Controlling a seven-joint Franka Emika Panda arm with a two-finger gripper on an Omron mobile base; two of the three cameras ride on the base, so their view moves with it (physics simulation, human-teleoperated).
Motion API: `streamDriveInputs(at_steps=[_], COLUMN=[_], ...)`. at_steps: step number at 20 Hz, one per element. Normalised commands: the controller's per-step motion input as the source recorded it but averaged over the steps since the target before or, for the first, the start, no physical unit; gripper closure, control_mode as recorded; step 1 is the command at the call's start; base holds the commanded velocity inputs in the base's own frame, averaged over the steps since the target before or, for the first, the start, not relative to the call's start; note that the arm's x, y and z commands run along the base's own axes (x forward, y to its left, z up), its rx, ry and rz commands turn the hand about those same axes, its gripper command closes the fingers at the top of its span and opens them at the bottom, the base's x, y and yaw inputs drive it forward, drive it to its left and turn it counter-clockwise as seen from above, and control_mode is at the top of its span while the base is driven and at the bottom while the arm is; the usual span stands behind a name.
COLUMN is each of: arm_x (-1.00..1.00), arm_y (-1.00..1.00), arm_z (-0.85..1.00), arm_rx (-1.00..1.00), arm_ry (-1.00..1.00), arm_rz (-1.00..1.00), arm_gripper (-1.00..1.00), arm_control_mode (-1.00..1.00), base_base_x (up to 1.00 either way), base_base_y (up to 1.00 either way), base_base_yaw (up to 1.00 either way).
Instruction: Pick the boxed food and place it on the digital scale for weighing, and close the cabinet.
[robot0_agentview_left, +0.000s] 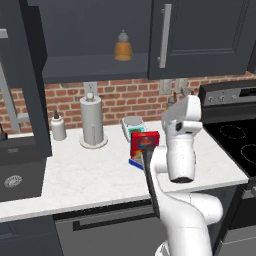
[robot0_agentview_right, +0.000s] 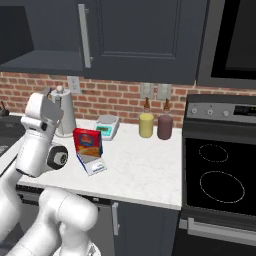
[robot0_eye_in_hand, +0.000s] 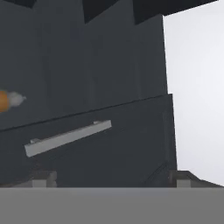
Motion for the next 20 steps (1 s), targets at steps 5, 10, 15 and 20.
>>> streamDriveInputs(at_steps=[5,10,15,20], arm_x=[-0.26,-0.13,-0.23,-0.86], arm_y=[0.0,0.04,0.49,0.71], arm_z=[0.0,0.0,-0.02,-0.05], arm_rx=[-0.18,-0.14,-0.16,-0.24], arm_ry=[0.16,0.11,0.1,0.0], arm_rz=[-0.03,-0.03,0.0,0.0], arm_gripper=[-1.0,-1.0,-1.0,-1.0], arm_control_mode=[-1.0,-1.0,-1.0,-1.0], base_base_x=[0.0,0.0,0.0,0.0], base_base_y=[0.0,0.0,0.0,0.0], base_base_yaw=[0.0,0.0,0.0,0.0])
